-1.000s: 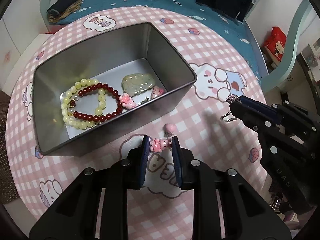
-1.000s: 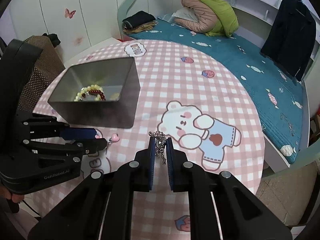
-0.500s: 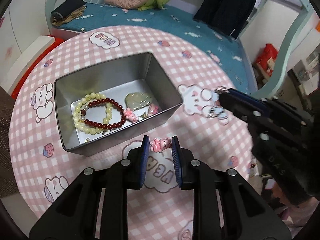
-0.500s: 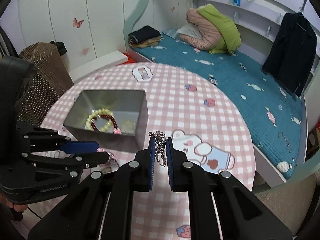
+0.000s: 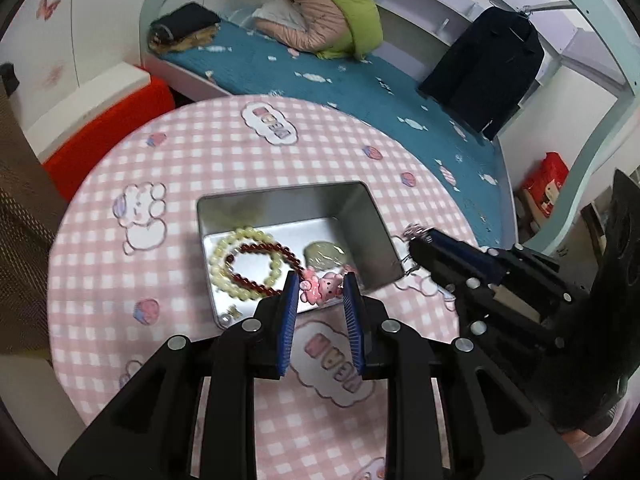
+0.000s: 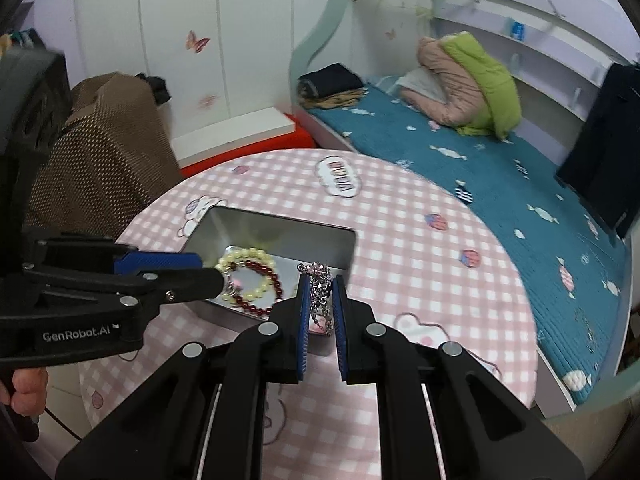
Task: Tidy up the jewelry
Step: 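Carry the pink charm with the left gripper over the box while the right carries the silver chain, then open the left gripper to drop the pink charm in the box while the right drops the silver chain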
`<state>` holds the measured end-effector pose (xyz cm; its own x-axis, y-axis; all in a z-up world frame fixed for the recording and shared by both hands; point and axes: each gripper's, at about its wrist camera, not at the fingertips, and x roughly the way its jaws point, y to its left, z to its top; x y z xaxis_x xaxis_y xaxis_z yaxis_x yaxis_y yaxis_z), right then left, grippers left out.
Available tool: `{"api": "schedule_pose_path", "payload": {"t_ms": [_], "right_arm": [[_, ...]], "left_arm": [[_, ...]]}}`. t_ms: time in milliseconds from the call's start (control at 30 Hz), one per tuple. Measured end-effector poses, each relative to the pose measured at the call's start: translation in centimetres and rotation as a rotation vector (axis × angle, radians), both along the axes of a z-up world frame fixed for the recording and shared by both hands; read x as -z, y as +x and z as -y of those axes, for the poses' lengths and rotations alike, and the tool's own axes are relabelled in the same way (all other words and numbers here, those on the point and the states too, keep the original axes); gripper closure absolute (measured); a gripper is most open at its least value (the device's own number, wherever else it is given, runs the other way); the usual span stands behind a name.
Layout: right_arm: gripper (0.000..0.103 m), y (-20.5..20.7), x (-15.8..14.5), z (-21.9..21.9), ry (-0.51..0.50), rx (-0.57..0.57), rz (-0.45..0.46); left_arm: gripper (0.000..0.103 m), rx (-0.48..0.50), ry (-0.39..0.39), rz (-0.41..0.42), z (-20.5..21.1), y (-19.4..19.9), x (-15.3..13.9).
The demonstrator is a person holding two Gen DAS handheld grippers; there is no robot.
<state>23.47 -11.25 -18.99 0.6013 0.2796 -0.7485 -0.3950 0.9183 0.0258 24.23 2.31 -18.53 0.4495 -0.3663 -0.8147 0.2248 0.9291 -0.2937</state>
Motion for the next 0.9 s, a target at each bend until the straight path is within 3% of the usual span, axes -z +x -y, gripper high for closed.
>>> {"api": "schedule_pose_path", "payload": {"t_ms": [267,900], "right_arm": [[0.093,1.6,1.6,-2.1,-0.017,-0.030,-0.047],[0.089,5.0,2.5,-3.1,-0.056,0.011,-0.095]], "left_arm": [[0.080,-0.018,0.041,-0.025,-1.0,1.0,1.2],[0.080,-0.006,0.051,-0.092,-1.4,3.0,3.7]]}}
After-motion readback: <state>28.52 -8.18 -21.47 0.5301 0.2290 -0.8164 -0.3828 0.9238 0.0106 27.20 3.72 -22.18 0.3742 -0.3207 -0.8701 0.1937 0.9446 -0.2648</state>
